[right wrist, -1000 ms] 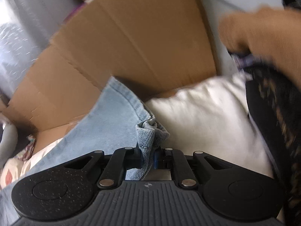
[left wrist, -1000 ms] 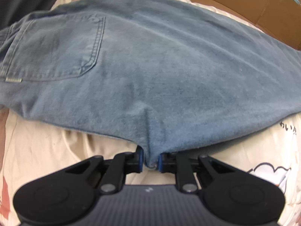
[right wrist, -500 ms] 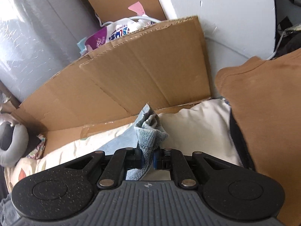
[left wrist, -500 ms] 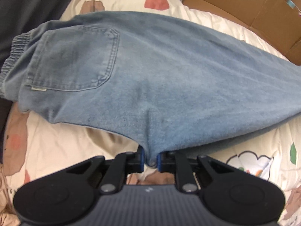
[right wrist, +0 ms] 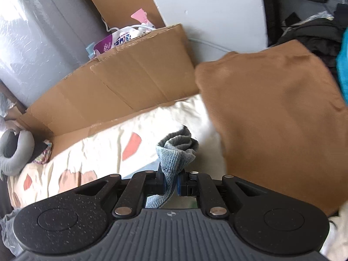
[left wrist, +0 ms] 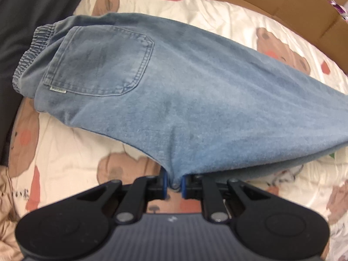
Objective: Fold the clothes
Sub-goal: 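Lift the jeans with both grippers and carry them across the duvet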
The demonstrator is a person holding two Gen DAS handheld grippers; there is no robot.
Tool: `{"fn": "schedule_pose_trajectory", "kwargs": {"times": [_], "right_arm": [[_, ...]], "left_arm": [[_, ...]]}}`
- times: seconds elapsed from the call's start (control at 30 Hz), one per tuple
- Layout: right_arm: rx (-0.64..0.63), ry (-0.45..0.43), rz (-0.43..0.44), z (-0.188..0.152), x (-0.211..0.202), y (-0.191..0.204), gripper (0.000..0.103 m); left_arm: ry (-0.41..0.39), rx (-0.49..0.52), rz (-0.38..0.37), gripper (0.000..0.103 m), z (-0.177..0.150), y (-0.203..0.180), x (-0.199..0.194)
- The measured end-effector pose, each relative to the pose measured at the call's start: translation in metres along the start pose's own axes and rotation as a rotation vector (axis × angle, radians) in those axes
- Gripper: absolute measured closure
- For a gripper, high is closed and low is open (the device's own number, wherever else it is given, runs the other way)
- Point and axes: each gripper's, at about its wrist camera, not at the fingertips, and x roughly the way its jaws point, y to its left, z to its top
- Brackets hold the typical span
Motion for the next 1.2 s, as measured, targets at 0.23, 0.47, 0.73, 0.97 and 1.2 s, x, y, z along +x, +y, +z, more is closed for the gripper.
{"fn": "schedule_pose_trajectory", "kwargs": {"times": [0.23,0.47,0.73,0.97,1.2], "right_arm": [[0.010,-0.005,-0.011,-0.025,-0.055,-0.039,0.096],[0.025,-0.016,-0.023,-0.055,-0.103,-0.075,0.096],[0.092,-0.029,-0.037,-0.097,-0.148,-0.123,0.096],[0.170,-0.001,-0.117,-0.142,-0.166,-0.161,0.096],[0.216,0.055,-0.191,-0.176,-0.157,-0.180,0.096]], "left_arm": [[0.024,0.012,-0.022,0.091,-0.003,-0.005,0.002],[0.064,0.017,-0.016,0.091,-0.010,-0.010,0.005],[0.095,0.018,-0.008,0.091,-0.004,-0.004,0.007],[0.120,0.011,-0.032,0.092,0.009,-0.003,0.005],[0.111,0.011,-0.060,0.092,0.018,0.006,0.016]]}}
